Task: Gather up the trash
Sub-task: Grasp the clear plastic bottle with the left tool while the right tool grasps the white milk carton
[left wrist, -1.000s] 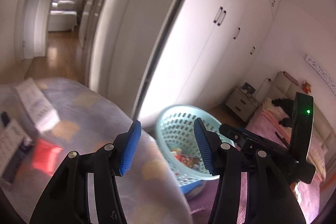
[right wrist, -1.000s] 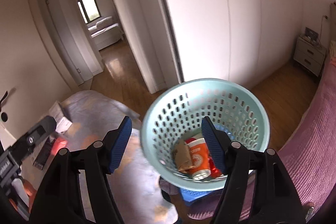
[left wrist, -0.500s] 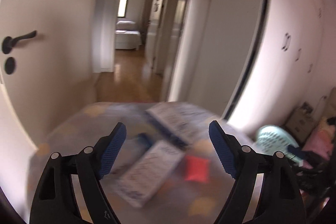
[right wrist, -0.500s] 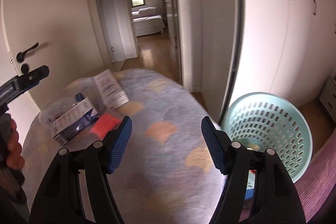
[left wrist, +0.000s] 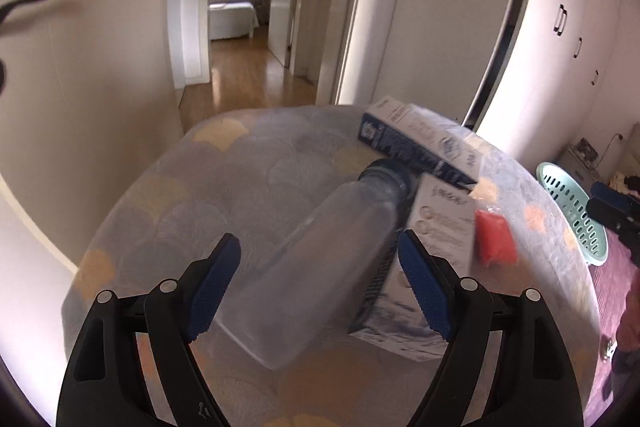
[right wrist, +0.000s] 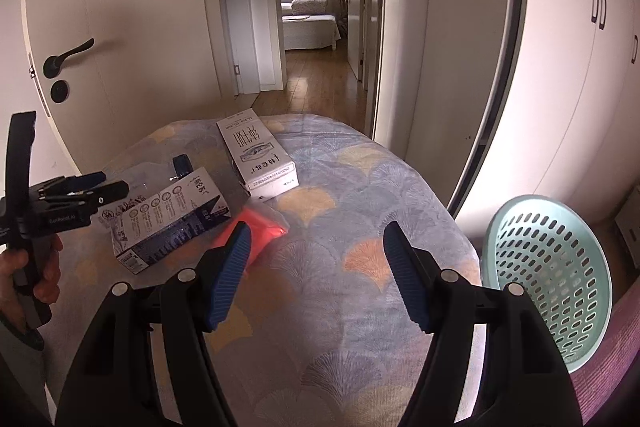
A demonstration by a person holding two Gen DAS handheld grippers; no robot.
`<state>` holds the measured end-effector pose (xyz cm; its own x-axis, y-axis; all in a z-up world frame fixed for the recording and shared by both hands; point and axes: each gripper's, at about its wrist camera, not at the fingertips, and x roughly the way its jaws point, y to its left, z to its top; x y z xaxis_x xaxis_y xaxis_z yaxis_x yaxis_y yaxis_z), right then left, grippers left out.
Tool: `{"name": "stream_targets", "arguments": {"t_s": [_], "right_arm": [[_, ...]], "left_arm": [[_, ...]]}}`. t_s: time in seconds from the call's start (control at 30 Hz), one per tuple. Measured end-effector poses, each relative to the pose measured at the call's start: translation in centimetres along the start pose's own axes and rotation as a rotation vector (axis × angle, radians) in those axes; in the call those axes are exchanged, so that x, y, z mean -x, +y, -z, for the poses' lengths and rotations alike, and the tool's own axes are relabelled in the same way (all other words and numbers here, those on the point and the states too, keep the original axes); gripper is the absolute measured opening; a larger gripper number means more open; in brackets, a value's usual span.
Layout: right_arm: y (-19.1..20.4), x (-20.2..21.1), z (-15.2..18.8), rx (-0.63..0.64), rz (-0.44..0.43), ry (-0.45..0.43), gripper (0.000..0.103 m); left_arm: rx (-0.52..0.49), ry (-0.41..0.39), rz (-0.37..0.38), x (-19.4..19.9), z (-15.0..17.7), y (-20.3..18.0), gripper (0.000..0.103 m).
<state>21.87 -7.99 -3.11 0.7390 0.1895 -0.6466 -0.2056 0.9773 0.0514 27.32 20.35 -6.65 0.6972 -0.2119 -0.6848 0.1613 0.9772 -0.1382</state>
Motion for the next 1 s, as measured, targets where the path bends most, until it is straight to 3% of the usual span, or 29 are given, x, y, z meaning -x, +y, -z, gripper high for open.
{"name": "stream_targets", "arguments": {"t_s": [0.13, 0.27, 0.37, 0.5, 0.63, 0.87, 1.0], "right_arm": [[0.7, -1.6, -1.6, 0.022, -0.06, 0.001, 0.065], [1.6, -4.0, -3.4, 0.057, -0.094, 0.013, 0.065], [2.4, -6.3, -4.6, 0.077, -0.116, 0.037, 0.067], [3.9, -9.2, -5.5, 0.13, -0.144, 0.067, 0.067], [4.8, -12.0, -6.0, 0.158, -0.158, 0.102, 0.067], [4.5, -15.5, -6.7, 0.114, -0.195, 0.157, 0.067], [4.6, -16.9, -6.7, 0.114, -0.188, 0.18, 0.067]], "left_arm": [[0.006, 0.052, 0.019, -1.2, 0.8, 0.5, 0.077], [-0.012, 0.115, 0.038, -1.8, 1.4, -0.1, 0.062], [0.007, 0.112, 0.025, -1.7, 1.5, -0.4, 0.062], [0.072, 0.078, 0.081, -2.2, 1.9, 0.1, 0.05], [0.125, 0.033, 0.1, -2.2, 2.4, 0.3, 0.048], [0.131, -0.011, 0.027, -1.5, 2.8, -0.1, 0.048], [0.156, -0.028, 0.022, -1.2, 2.7, 0.6, 0.047]]}}
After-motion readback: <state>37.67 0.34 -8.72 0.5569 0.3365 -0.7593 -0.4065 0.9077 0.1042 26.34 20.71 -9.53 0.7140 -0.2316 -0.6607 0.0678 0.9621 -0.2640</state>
